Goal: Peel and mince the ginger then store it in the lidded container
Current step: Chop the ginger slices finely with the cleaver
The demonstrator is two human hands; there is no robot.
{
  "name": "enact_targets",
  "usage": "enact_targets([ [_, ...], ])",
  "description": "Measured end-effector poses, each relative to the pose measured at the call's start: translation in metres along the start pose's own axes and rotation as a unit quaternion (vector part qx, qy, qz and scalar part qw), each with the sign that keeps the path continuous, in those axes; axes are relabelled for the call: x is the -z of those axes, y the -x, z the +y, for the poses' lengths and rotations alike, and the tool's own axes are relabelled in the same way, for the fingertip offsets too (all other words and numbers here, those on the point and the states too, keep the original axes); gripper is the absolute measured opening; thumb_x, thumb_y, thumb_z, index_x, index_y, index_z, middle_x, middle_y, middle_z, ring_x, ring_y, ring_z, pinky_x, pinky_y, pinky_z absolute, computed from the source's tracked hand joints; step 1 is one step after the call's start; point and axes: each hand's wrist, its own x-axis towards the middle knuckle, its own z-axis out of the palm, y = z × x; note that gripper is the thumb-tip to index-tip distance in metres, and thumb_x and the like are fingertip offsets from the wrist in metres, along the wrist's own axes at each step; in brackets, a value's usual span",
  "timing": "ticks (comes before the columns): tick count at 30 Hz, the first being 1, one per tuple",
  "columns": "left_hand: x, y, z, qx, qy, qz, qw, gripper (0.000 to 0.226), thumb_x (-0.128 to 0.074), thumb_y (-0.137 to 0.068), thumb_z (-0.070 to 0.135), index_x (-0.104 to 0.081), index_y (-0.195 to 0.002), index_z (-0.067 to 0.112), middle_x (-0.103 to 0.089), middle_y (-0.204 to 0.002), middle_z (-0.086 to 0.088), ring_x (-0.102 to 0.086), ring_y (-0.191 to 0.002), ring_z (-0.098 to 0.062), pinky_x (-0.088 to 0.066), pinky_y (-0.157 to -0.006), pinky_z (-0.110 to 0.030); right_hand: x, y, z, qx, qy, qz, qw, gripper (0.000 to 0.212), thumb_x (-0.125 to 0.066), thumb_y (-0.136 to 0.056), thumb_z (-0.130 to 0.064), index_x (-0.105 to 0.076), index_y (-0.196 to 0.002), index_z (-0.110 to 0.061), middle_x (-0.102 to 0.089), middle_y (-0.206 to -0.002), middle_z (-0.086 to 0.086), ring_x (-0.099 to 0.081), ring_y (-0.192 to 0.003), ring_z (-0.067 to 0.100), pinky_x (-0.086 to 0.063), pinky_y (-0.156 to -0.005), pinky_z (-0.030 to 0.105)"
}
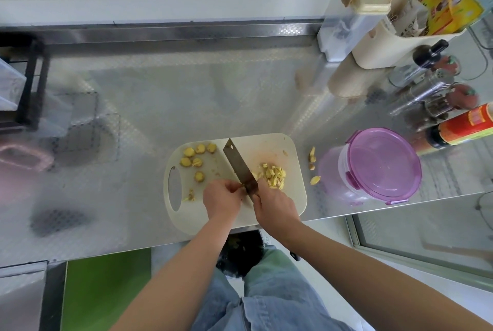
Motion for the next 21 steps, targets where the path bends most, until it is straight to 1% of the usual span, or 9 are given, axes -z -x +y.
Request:
enact_targets([
  [2, 0.000, 0.001, 0.000, -0.008, -0.005, 0.001, 1.000, 0.004, -0.076, -0.075, 0.013, -0.078, -0.077, 0.016, -0.073, -0.072, -0.004, -0.067, -0.072, -0.022, -0.049, -0.065, -0.030, -0.001, -0.003, -0.004, -0.004, -0.005, -0.002, 1.000, 0.022, -0.035, -0.102, -0.023, -0.036, -0.121, -0.013, -0.059, -0.088, 0.009, -0.053, -0.074, 0.029, -0.038, -0.064, 0.036],
  [4, 0.001, 0.002, 0.000, -0.011, -0.009, 0.002, 1.000, 0.004, -0.076, -0.076, 0.014, -0.078, -0.079, 0.015, -0.073, -0.073, -0.004, -0.067, -0.072, -0.020, -0.048, -0.065, -0.029, 0.002, -0.009, -0.009, 0.002, -0.010, -0.002, 1.000, 0.007, -0.035, -0.101, -0.021, -0.035, -0.106, -0.015, -0.059, -0.086, 0.010, -0.057, -0.077, 0.033, -0.038, -0.064, 0.035],
  [5, 0.001, 0.002, 0.000, -0.010, -0.009, 0.003, 1.000, 0.004, -0.076, -0.076, 0.015, -0.078, -0.079, 0.015, -0.073, -0.072, -0.003, -0.067, -0.072, -0.020, -0.048, -0.065, -0.029, 0.005, -0.013, -0.012, 0.008, -0.015, 0.000, 1.000, 0.005, -0.036, -0.100, -0.020, -0.033, -0.100, -0.017, -0.057, -0.083, 0.010, -0.056, -0.075, 0.033, -0.038, -0.063, 0.035],
  [7, 0.001, 0.002, 0.000, -0.009, -0.008, 0.005, 1.000, 0.003, -0.075, -0.077, 0.017, -0.079, -0.077, 0.016, -0.073, -0.069, -0.003, -0.067, -0.071, -0.020, -0.049, -0.065, -0.030, 0.009, -0.018, -0.014, 0.018, -0.028, 0.004, 0.999, 0.009, -0.037, -0.100, -0.020, -0.030, -0.095, -0.017, -0.053, -0.079, 0.007, -0.053, -0.071, 0.031, -0.039, -0.062, 0.035],
  [10, 0.001, 0.003, 0.000, -0.005, -0.007, 0.004, 1.000, 0.005, -0.074, -0.077, 0.015, -0.079, -0.076, 0.016, -0.072, -0.068, -0.004, -0.067, -0.072, -0.022, -0.050, -0.066, -0.034, 0.009, -0.020, -0.010, 0.024, -0.036, 0.012, 0.999, 0.009, -0.037, -0.101, -0.023, -0.035, -0.100, -0.014, -0.054, -0.081, 0.008, -0.054, -0.072, 0.031, -0.041, -0.061, 0.036],
  [13, 0.002, 0.004, 0.000, 0.004, 0.000, 0.009, 1.000, 0.007, -0.073, -0.077, 0.013, -0.079, -0.080, 0.016, -0.074, -0.074, -0.003, -0.067, -0.076, -0.019, -0.049, -0.066, -0.027, 0.009, -0.015, -0.002, 0.023, -0.044, 0.044, 0.998, 0.019, -0.036, -0.102, -0.026, -0.040, -0.112, -0.011, -0.054, -0.079, 0.007, -0.050, -0.069, 0.028, -0.041, -0.059, 0.035],
  [15, 0.001, 0.005, 0.000, 0.005, -0.002, 0.012, 1.000, 0.007, -0.072, -0.078, 0.013, -0.078, -0.080, 0.016, -0.074, -0.074, -0.002, -0.067, -0.075, -0.017, -0.046, -0.064, -0.024, 0.010, -0.011, 0.002, 0.026, -0.050, 0.063, 0.996, 0.022, -0.036, -0.102, -0.027, -0.041, -0.116, -0.011, -0.052, -0.076, 0.004, -0.050, -0.068, 0.027, -0.041, -0.059, 0.035],
  [19, 0.001, 0.006, 0.001, 0.017, 0.002, 0.018, 1.000, 0.008, -0.070, -0.078, 0.010, -0.077, -0.077, 0.015, -0.073, -0.072, -0.003, -0.068, -0.075, -0.019, -0.051, -0.068, -0.028, 0.010, -0.002, 0.005, 0.036, -0.035, 0.055, 0.997, 0.028, -0.036, -0.102, -0.028, -0.039, -0.124, -0.011, -0.056, -0.080, 0.006, -0.049, -0.068, 0.026, -0.037, -0.059, 0.034],
  [21, 0.001, 0.006, 0.001, 0.020, 0.002, 0.019, 1.000, 0.010, -0.070, -0.078, 0.010, -0.077, -0.080, 0.015, -0.074, -0.075, -0.004, -0.068, -0.078, -0.020, -0.053, -0.072, -0.030, 0.008, 0.000, 0.003, 0.038, -0.026, 0.047, 0.998, 0.027, -0.035, -0.102, -0.028, -0.040, -0.122, -0.010, -0.053, -0.078, 0.005, -0.047, -0.068, 0.025, -0.035, -0.059, 0.033],
])
